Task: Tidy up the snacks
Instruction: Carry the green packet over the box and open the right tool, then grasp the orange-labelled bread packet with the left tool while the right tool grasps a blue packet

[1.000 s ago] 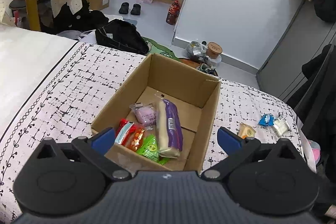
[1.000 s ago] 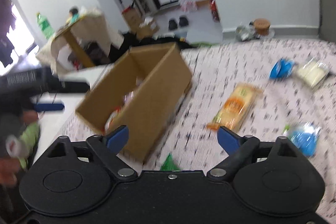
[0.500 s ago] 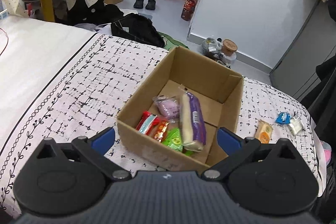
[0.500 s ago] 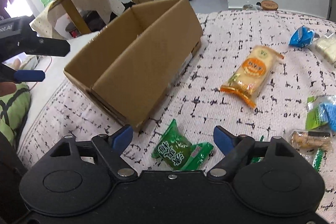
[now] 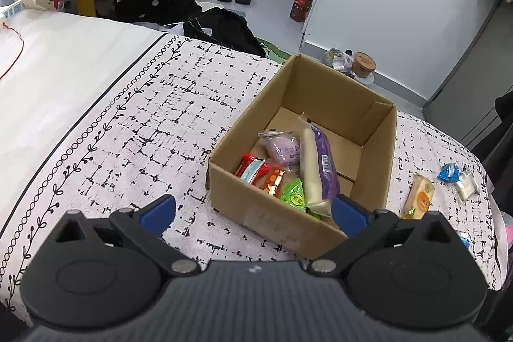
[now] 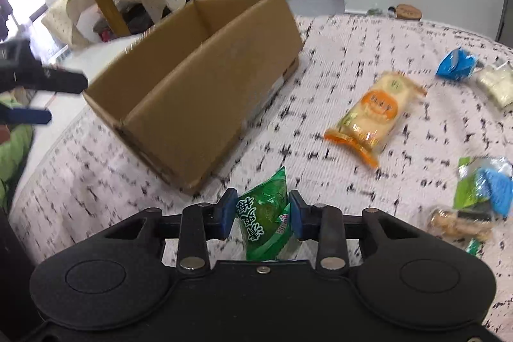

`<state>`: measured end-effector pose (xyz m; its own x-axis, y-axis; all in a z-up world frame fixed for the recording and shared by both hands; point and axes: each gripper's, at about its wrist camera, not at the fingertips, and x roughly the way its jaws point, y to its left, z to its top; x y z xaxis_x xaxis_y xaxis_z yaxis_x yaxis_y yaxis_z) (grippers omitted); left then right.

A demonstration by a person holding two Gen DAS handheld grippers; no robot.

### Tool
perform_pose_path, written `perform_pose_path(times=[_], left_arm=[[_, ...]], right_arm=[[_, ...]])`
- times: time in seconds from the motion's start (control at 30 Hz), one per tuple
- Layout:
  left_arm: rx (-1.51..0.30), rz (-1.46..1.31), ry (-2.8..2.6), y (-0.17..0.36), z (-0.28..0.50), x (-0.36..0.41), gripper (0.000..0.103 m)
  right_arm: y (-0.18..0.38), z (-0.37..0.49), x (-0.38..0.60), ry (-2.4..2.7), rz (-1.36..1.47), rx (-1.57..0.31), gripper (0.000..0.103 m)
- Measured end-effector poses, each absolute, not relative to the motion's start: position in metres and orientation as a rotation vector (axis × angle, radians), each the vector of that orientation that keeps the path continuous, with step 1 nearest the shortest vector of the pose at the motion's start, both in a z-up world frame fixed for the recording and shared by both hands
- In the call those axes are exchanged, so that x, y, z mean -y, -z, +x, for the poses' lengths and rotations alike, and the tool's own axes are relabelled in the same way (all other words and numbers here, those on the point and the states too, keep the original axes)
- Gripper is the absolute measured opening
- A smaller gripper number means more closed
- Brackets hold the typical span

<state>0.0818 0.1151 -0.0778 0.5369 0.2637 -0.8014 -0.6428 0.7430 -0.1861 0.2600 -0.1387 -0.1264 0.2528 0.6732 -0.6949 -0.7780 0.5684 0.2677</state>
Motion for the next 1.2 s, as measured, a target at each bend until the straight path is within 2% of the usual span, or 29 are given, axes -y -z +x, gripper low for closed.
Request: perform_pose_path(times=[0.47, 0.9, 0.97, 1.03, 1.1, 1.2], left_arm=[[-0.837, -0.49, -0.576, 0.068, 0.078, -0.12, 0.103], [-0.832, -0.473, -0.609, 0.048, 0.059, -0.134, 0.103], [-0.833, -0.468, -0.613, 0.045, 0.057, -0.136, 0.103], [-0.836, -0.464, -0.616, 0.044, 0.055, -0.137, 0.103], [-0.834, -0.464, -0.617, 0.042, 0.055, -0.139, 0.103], [-0.829, -0.456, -0.614, 0.042, 0.055, -0.138, 0.103]], right_arm=[[0.055, 0.271, 0.134, -1.027, -0.028, -0.677, 0.034], [0.045, 0.258, 0.085, -1.175, -0.042, -0.652, 0.034], [0.043, 0.254, 0.078, -1.194, -0.059, -0.657, 0.038], [0.041, 0.255, 0.077, -1.197, -0.033, -0.667, 0.053], [0.04, 0.257, 0.083, -1.18, -0.015, -0.661, 0.062], [0.038, 0.262, 0.098, -1.126, -0.006, -0.658, 0.065]])
